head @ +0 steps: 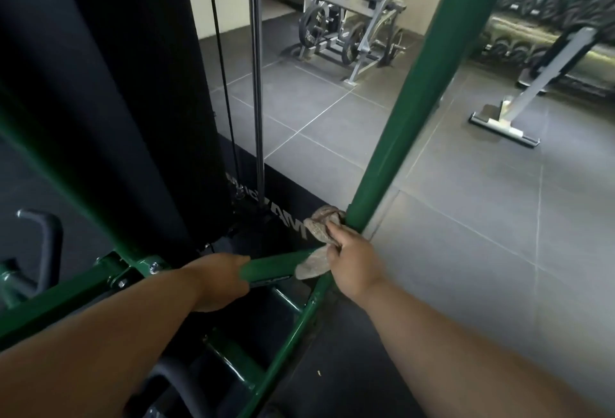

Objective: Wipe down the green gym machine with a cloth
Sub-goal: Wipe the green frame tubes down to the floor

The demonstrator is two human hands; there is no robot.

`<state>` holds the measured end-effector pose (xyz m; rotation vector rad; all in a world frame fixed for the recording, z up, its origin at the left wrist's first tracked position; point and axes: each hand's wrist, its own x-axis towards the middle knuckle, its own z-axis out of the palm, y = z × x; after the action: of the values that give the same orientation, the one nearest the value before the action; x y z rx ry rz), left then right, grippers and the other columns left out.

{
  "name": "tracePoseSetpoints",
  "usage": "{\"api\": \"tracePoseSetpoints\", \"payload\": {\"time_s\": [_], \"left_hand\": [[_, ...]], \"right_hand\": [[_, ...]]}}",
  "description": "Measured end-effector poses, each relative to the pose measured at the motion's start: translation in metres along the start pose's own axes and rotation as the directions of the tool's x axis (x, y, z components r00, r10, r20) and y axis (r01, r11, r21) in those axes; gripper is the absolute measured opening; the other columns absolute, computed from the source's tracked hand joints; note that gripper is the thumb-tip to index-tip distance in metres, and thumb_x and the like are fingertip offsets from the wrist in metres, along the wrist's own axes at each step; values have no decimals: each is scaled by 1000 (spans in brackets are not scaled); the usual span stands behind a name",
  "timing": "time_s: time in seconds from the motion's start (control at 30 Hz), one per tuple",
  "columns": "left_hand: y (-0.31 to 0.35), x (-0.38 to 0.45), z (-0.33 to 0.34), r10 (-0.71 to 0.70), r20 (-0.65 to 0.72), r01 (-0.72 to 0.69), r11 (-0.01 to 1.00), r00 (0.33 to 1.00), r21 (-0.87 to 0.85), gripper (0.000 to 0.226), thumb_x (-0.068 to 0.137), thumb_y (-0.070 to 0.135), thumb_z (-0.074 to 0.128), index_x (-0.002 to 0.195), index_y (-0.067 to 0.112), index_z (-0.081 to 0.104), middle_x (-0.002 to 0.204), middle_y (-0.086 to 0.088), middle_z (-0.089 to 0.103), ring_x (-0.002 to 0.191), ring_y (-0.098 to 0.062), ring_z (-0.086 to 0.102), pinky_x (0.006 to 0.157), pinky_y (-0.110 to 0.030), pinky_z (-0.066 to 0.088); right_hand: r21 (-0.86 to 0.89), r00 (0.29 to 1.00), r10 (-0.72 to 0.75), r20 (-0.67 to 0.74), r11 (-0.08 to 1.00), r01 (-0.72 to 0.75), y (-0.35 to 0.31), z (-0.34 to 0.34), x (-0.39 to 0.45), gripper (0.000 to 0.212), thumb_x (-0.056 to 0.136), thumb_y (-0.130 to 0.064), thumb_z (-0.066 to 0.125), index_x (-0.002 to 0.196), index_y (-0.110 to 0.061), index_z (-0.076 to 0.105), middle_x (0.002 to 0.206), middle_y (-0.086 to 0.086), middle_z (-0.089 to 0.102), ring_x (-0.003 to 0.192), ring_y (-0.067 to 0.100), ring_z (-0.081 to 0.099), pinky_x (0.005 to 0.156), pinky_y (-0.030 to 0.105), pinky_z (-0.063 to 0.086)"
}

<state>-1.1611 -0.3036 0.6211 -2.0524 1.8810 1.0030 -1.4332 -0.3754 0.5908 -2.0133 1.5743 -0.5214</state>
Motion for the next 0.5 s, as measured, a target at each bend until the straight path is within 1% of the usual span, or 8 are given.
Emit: {"api": "tracePoseSetpoints", "payload": {"time_s": [0.03,0.07,0.13,0.17,0.23,0.37,0.43,0.5], "left_hand": [[2,-10,0,33,-6,-33,999,999,8,36,95,34,56,131,38,57,133,4,63,122,-16,61,96,-25,45],[3,-18,3,62,-21,-62,998,998,21,44,94,36,56,138,38,55,137,6,61,124,-15,60,97,-23,44],[2,-35,11,97,-41,-95,994,994,54,66,94,42,56,158,39,40,155,8,51,139,-13,51,110,-20,38],[1,-44,15,119,-44,-117,992,992,47,71,95,43,56,162,38,33,161,8,46,144,-12,46,115,-20,35],[2,-55,20,139,-42,-138,990,989,35,73,97,41,58,164,35,29,164,8,41,148,-12,42,117,-19,32],[7,-58,33,107,-91,-112,992,990,-51,77,95,43,60,165,33,30,165,7,42,148,-13,44,118,-21,34],[15,-59,37,69,-111,-81,991,991,-106,73,94,42,61,162,33,36,160,5,49,141,-14,51,114,-21,39],[31,-60,35,71,-148,-94,984,986,-154,61,94,36,63,154,34,48,148,4,61,131,-15,60,107,-22,45]], "right_hand": [[0,1000,-13,-12,1000,13,-2,-8,-5,51,101,-15,59,152,-22,54,156,1,52,141,16,50,110,7,26],[-20,999,-43,-27,999,42,-4,-15,-10,52,101,-14,59,152,-21,54,156,1,52,141,16,50,109,4,23],[-31,997,-65,-39,997,64,-6,-27,-19,52,101,-13,60,152,-20,55,156,0,52,140,15,50,105,-5,17],[-39,996,-71,-49,997,69,-6,-32,-22,52,101,-13,60,152,-21,55,157,0,51,140,15,50,104,-7,15],[-91,993,-98,-69,992,92,-9,-41,-29,53,101,-14,59,153,-25,54,159,0,48,142,17,48,110,-1,16],[-226,991,-135,-4,965,131,-7,-53,-30,58,103,-17,56,158,-30,44,165,1,40,147,22,42,119,18,23],[-272,987,-159,38,948,163,-7,-58,-29,62,102,-17,55,160,-32,40,167,0,36,148,24,40,121,25,25],[-279,981,-186,59,940,195,-6,-64,-25,66,101,-16,54,162,-32,35,170,-2,30,150,25,36,123,25,22]]}}
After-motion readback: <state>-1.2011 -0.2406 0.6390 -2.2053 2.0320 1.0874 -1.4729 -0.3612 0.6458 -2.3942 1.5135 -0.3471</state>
